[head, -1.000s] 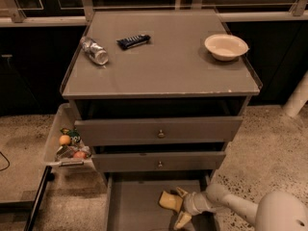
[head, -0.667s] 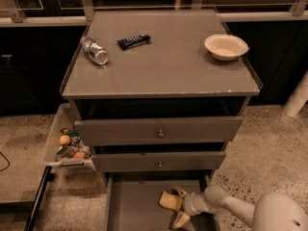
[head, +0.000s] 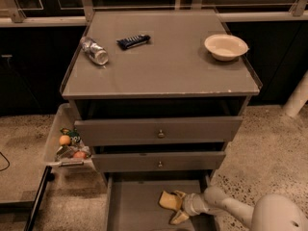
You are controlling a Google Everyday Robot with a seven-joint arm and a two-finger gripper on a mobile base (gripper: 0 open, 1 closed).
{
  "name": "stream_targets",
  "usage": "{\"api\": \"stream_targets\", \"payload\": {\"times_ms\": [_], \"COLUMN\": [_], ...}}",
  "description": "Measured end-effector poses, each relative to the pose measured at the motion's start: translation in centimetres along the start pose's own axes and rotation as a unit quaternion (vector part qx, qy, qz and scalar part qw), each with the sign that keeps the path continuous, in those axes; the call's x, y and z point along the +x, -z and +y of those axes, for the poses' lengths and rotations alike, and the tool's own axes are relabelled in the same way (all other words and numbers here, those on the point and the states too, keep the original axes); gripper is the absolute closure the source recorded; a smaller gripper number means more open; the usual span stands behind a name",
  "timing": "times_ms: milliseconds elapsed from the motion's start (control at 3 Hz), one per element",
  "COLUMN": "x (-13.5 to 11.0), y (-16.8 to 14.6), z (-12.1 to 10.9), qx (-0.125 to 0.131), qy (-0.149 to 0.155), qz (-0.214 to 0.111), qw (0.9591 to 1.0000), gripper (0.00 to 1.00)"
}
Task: Pick sponge from bottom drawer and place on counter
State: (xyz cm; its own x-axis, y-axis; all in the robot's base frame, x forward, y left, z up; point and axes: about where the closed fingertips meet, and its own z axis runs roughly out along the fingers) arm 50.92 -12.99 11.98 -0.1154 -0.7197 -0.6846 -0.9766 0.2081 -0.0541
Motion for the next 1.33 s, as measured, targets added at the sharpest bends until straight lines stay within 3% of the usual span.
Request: {"api": "stream_targets", "payload": {"times_ms": [1000,1333], "x": [0.0,0.0], "y": [-0.01,-0.01], "z": [0.01,0.01], "qx": [0.0,0.0], "qy": [0.0,0.0], "qz": [0.0,0.0], "qw": [1.0,1.0], "gripper": [0.89,1.0]}}
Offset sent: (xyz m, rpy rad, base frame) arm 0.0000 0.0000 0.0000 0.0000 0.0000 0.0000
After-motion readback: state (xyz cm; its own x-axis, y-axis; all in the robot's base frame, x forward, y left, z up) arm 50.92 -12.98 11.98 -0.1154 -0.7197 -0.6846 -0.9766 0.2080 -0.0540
